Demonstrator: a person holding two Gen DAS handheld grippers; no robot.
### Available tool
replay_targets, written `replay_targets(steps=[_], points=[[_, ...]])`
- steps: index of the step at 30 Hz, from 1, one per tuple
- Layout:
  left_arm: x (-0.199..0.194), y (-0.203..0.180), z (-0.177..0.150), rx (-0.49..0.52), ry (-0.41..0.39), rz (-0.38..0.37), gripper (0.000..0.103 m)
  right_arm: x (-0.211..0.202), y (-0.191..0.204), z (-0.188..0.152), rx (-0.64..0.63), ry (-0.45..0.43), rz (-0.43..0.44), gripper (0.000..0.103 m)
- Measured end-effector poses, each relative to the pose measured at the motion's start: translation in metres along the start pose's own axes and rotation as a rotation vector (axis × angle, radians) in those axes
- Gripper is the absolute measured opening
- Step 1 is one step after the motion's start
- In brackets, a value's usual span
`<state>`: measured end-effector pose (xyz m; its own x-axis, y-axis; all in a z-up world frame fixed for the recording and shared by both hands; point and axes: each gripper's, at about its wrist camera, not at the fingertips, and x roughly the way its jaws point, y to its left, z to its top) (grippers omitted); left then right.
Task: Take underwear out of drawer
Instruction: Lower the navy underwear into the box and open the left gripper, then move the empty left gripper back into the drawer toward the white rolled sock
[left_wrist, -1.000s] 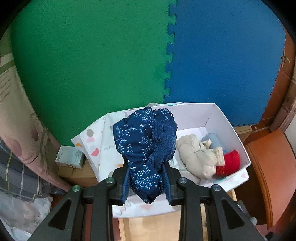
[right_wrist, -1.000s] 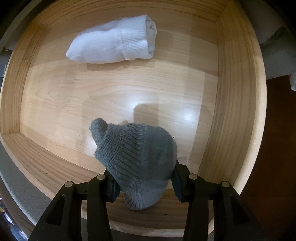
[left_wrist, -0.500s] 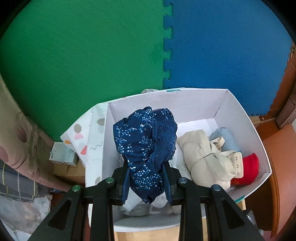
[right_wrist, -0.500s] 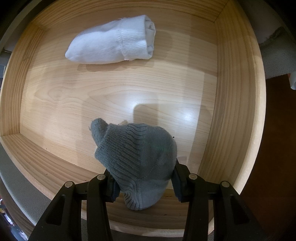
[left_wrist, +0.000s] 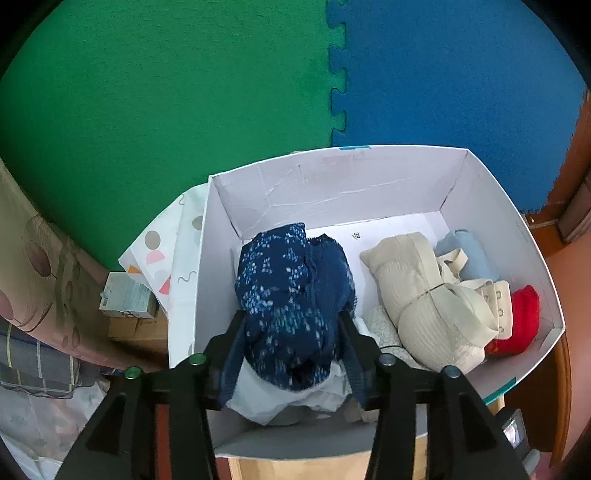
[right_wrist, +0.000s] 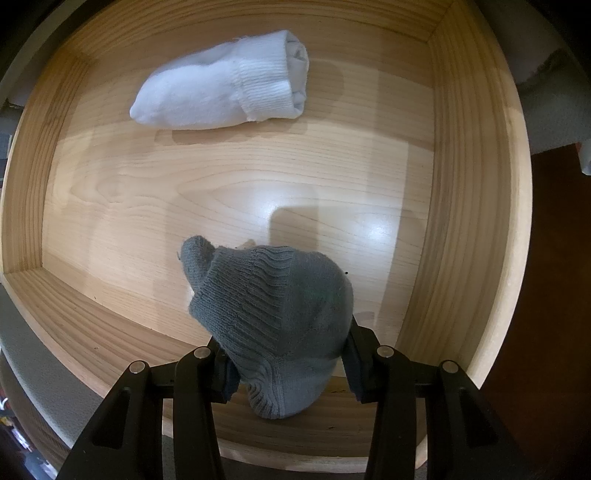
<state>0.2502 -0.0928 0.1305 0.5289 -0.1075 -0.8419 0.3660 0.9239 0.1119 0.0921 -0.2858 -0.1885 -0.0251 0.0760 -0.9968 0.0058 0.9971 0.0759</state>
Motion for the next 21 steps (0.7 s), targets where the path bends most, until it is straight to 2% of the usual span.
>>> replay_targets(steps=[9,14,16,21], points=[[-0.028,0.002,-0.006,0.007,-0.063,-0.008,0.051,0.0,0.004,0.0,0.005,0.0,-0.003,0.041],[-0.051,0.002,-0.015,0.035,-0.118,-0.022,0.053,0.0,0.006,0.0,0.008,0.0,-0.003,0.041],[-0.058,0.001,-0.02,0.046,-0.126,-0.028,0.057,-0.001,0.006,0.0,0.008,0.001,-0.004,0.041],[-0.074,-0.004,-0.033,0.096,-0.143,-0.033,0.057,-0.001,0.006,0.001,0.009,0.001,-0.006,0.041]])
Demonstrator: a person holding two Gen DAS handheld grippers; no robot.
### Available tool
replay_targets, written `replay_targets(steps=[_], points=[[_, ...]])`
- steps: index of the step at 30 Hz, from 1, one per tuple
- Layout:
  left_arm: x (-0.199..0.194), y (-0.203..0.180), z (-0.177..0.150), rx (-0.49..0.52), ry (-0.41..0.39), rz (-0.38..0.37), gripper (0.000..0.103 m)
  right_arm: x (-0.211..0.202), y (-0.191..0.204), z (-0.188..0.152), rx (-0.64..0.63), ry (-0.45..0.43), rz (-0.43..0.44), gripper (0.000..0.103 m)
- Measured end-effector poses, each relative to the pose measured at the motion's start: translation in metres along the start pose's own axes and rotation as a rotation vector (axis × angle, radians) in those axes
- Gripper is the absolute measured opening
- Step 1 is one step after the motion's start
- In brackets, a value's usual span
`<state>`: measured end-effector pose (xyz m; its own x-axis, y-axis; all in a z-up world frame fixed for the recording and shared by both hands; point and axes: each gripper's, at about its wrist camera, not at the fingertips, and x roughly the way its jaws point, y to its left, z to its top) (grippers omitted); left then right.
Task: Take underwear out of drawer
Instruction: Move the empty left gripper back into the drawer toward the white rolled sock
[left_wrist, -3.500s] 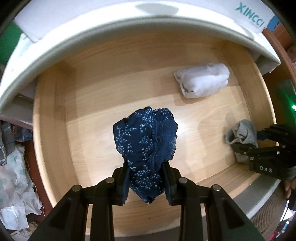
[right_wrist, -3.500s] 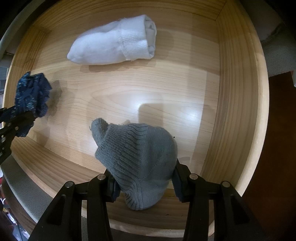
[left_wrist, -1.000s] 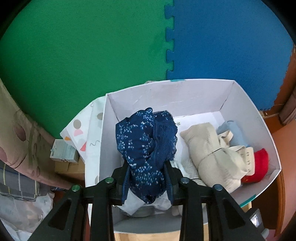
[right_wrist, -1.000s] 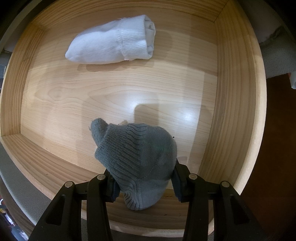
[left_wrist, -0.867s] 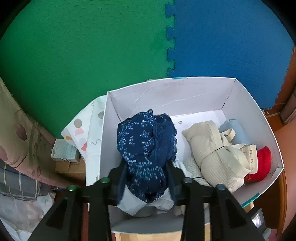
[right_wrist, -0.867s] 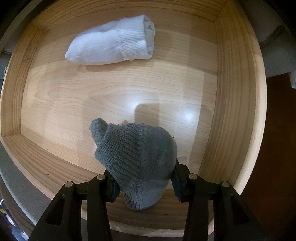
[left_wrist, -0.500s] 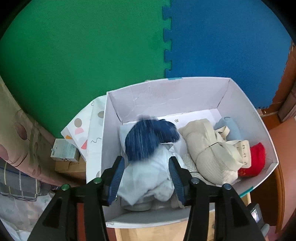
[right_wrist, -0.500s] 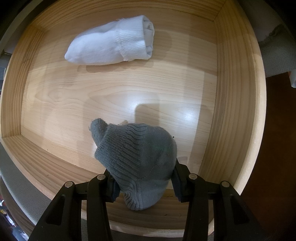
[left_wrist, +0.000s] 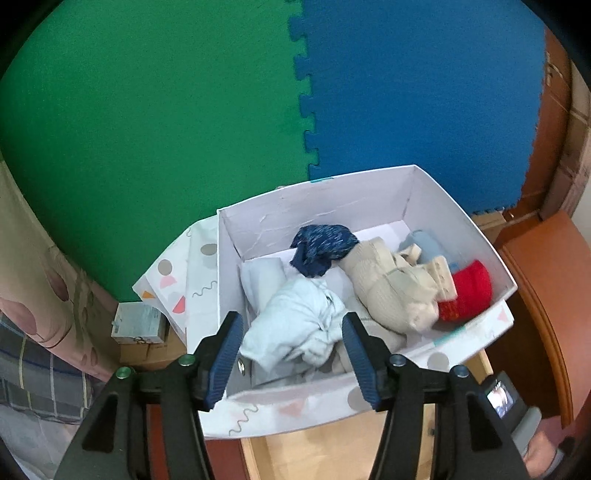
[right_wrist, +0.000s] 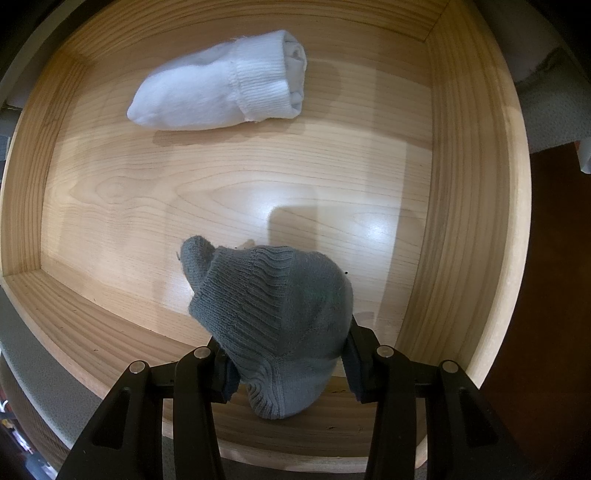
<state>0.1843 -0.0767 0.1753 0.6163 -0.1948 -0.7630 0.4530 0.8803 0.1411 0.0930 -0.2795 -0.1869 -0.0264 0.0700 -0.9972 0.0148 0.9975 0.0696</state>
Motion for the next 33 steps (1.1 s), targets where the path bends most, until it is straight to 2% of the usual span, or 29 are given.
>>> replay_targets(steps=[5,9,13,21,27,33], points=[[-0.018,-0.013,-0.018,0.076,-0.023,-0.021,0.057,-0.001,0.0,0.002,0.002,0.0,-0.001,0.04],[-0.019,-0.032,-0.043,0.192,-0.016,-0.019,0.058,-0.001,-0.001,0.002,0.001,-0.001,-0.001,0.04],[-0.004,-0.049,-0.075,0.266,0.034,-0.04,0.058,-0.001,0.001,0.003,0.003,-0.002,-0.003,0.04],[0.032,-0.073,-0.13,0.322,0.1,-0.097,0.058,-0.001,0.003,0.004,0.005,-0.002,-0.005,0.04],[0.058,-0.088,-0.153,0.344,0.119,-0.145,0.058,-0.002,0.003,0.005,0.005,-0.002,-0.004,0.04],[0.086,-0.108,-0.167,0.42,0.144,-0.154,0.058,-0.002,0.004,0.004,0.006,-0.003,-0.003,0.04]])
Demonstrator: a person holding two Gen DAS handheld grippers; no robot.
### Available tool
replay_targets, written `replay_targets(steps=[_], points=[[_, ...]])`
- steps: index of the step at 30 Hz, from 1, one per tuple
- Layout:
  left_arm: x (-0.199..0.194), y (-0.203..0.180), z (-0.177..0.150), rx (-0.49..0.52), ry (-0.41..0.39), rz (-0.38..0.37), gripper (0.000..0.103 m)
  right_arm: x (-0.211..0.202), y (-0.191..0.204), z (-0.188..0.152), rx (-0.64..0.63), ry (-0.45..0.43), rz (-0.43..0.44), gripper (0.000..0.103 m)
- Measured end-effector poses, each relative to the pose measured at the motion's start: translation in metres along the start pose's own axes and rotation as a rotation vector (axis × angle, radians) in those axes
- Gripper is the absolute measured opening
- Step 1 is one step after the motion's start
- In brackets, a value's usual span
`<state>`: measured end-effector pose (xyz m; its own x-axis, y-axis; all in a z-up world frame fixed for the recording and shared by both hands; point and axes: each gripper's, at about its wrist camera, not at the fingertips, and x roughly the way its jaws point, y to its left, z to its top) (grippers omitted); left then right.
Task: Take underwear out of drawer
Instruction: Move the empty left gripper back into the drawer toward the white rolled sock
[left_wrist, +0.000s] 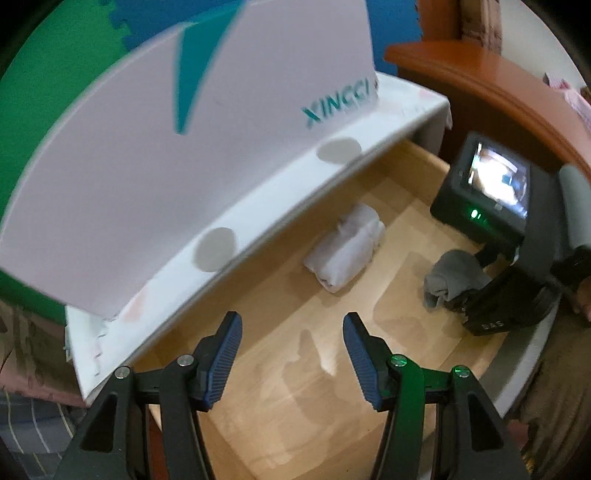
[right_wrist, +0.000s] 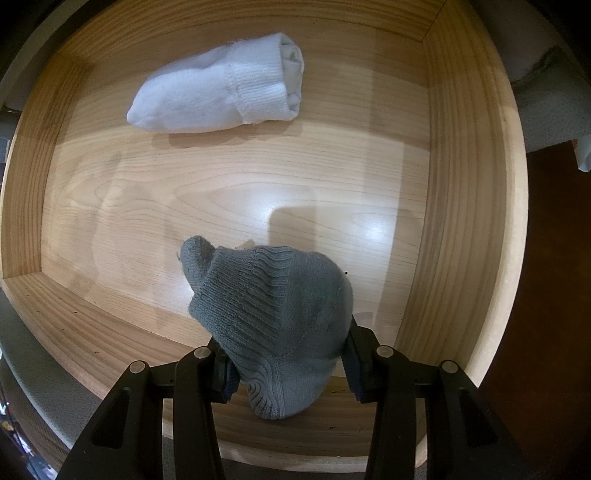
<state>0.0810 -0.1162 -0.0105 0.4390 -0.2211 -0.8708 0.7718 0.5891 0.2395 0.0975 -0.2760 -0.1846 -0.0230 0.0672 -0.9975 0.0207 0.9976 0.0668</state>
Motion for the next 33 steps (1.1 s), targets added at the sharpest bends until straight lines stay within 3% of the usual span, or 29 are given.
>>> replay_targets(steps=[33], points=[[0.099,-0.017,0.031,0.077,0.107,-0.07,0.058,-0.001,0.002,-0.001,-0.004,0.01,-0.008,0.04]])
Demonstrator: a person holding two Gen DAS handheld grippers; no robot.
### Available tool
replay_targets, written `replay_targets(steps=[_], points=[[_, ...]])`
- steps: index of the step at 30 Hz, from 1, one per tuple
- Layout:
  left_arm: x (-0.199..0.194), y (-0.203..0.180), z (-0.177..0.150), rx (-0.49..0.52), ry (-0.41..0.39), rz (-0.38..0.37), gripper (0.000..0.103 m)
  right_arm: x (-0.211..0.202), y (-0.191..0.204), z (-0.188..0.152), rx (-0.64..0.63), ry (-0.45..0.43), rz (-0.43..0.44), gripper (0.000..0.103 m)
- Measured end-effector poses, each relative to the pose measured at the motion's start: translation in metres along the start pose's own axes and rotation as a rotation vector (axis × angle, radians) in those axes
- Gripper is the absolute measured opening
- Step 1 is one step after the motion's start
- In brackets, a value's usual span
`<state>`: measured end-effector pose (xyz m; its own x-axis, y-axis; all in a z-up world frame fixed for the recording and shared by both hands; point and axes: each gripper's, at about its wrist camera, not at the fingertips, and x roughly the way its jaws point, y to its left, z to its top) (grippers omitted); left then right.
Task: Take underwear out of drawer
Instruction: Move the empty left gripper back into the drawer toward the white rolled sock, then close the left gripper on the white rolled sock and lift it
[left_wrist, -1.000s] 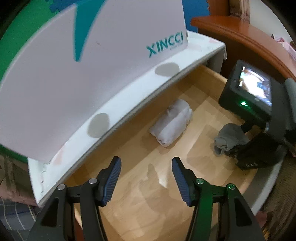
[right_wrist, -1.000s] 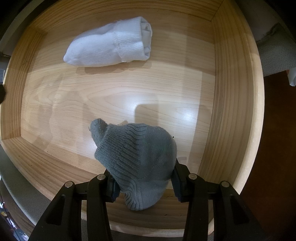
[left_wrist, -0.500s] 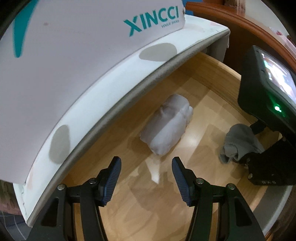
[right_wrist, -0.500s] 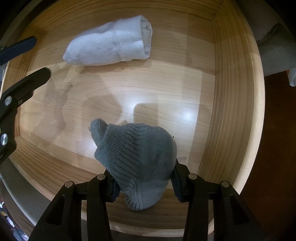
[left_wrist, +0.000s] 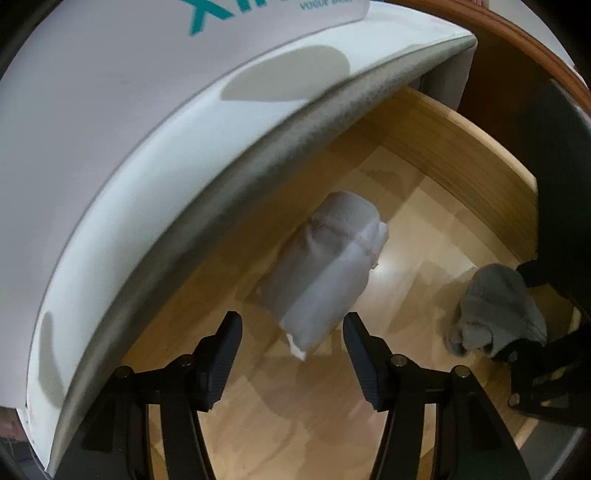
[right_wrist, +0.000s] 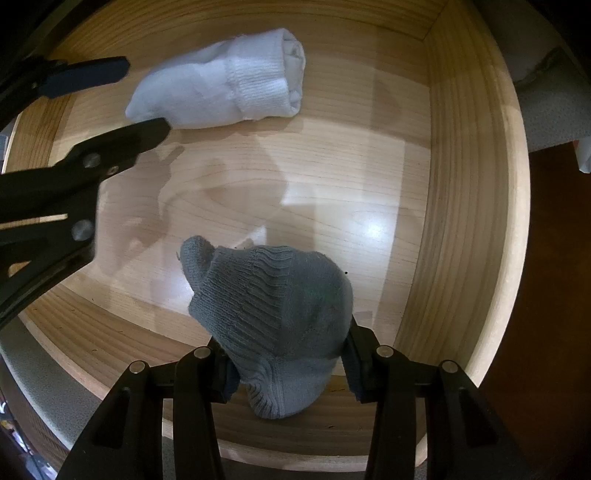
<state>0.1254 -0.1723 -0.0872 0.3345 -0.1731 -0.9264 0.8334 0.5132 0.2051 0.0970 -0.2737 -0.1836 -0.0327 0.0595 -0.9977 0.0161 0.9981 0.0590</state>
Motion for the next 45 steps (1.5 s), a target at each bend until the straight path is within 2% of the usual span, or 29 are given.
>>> replay_targets(steps=[7,12,14,17,23,35,41,45], points=[[0.014,-0.005,0.007,0.027,-0.002,0.008,0.058,0.001,0.001,-0.001,0.0,0.0,-0.001,0.04],[0.023,-0.002,0.01,0.011,-0.008,0.025,0.058,0.001,0.001,-0.001,0.0,0.001,-0.001,0.04],[0.028,0.001,0.011,0.004,-0.007,0.026,0.048,0.001,0.001,-0.001,0.0,0.001,-0.001,0.04],[0.031,0.006,0.008,-0.015,0.007,0.021,0.044,0.001,0.001,-0.001,0.001,0.001,0.002,0.04],[0.037,0.012,-0.002,-0.009,0.068,0.027,0.039,0.001,0.003,0.0,0.002,0.001,0.004,0.04],[0.032,0.019,-0.026,-0.019,0.171,0.016,0.038,0.001,0.002,0.0,0.001,0.001,0.005,0.04],[0.034,0.024,-0.05,-0.039,0.223,-0.001,0.038,0.001,0.002,0.0,0.003,-0.001,0.009,0.041],[0.039,0.021,-0.048,-0.058,0.261,0.002,0.038,0.001,0.0,0.002,0.005,0.0,0.014,0.041]])
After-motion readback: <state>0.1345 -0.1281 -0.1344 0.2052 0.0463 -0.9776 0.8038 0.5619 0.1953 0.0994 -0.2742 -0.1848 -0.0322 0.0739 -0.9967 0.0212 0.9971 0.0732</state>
